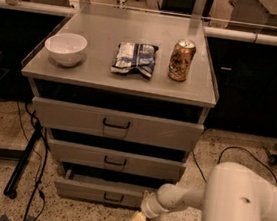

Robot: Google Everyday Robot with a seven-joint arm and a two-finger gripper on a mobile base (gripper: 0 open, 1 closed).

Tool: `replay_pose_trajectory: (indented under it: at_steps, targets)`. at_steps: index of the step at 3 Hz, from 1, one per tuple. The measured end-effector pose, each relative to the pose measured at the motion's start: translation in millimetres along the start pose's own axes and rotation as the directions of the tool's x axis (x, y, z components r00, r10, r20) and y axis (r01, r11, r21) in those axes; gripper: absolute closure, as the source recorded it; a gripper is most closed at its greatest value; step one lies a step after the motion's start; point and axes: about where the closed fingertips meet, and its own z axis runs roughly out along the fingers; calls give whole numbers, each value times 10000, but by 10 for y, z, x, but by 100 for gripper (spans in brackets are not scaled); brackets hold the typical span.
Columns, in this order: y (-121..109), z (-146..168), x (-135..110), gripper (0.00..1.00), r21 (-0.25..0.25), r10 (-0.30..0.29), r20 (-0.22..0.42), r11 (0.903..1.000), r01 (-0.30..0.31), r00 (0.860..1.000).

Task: Open bottom drawer

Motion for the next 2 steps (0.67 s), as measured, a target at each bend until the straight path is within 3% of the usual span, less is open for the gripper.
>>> replay_pose_trajectory:
  at_steps: [1, 2]
  targets:
    - [213, -200, 217, 0, -410, 254, -198, 9988, -262, 9995]
    - [213, -200, 217, 0, -410, 254, -198, 9988, -262, 9995]
